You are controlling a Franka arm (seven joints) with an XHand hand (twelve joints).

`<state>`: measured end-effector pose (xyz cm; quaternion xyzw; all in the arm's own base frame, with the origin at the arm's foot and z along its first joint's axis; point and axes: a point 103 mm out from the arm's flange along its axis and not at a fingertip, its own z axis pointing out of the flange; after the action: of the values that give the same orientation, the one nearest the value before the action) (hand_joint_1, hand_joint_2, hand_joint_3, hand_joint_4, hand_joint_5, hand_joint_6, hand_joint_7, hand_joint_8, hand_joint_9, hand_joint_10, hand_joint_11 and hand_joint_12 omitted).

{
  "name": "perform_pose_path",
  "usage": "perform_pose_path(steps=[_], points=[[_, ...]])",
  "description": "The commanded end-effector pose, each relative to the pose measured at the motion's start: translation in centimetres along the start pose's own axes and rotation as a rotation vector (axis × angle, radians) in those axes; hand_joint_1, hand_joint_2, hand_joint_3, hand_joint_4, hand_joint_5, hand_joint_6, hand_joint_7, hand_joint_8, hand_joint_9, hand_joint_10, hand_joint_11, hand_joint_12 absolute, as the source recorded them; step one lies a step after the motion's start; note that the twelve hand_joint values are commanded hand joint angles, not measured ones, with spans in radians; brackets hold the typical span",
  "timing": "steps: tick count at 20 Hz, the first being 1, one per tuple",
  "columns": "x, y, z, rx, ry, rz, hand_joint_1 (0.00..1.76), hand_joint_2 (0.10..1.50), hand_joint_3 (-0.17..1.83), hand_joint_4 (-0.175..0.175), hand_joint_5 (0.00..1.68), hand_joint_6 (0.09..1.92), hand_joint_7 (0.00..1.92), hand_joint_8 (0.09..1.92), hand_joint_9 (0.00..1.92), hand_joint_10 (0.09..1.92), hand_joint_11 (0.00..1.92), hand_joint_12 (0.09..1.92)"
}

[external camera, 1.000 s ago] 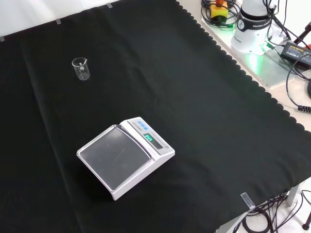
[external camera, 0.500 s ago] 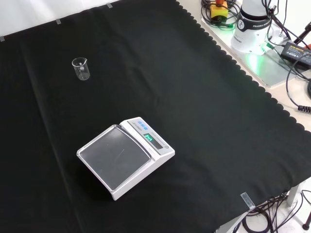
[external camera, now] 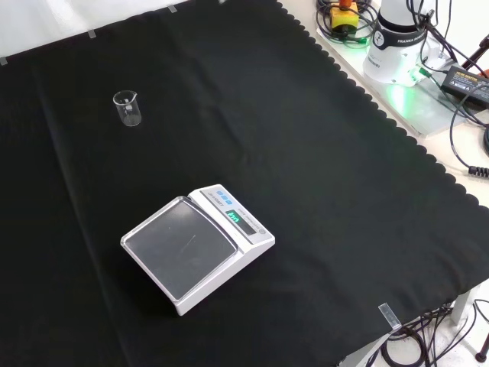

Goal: Pick up the beaker.

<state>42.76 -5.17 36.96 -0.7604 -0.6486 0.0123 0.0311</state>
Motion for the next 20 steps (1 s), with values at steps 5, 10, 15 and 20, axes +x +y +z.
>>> perform_pose_path(steps=[5, 10, 15, 20], points=[[-5.9, 16.4, 7.4, 0.075, 0.053, 0.05, 0.33, 0.9, 0.22, -0.072, 0.35, 0.09, 0.0, 0.79, 0.01, 0.83, 0.01, 1.53], [-10.1, 18.8, 10.5, 0.118, 0.075, 0.053, 0.34, 0.9, 0.21, -0.072, 0.35, 0.09, 0.01, 0.79, 0.01, 0.83, 0.02, 1.53], [-14.4, 18.8, 12.8, 0.148, 0.092, 0.085, 0.35, 0.9, 0.21, -0.073, 0.35, 0.09, 0.01, 0.8, 0.0, 0.83, 0.02, 1.53], [-17.1, 18.0, 15.3, 0.184, 0.126, 0.11, 0.35, 0.9, 0.2, -0.073, 0.35, 0.09, 0.01, 0.8, 0.0, 0.83, 0.03, 1.53]])
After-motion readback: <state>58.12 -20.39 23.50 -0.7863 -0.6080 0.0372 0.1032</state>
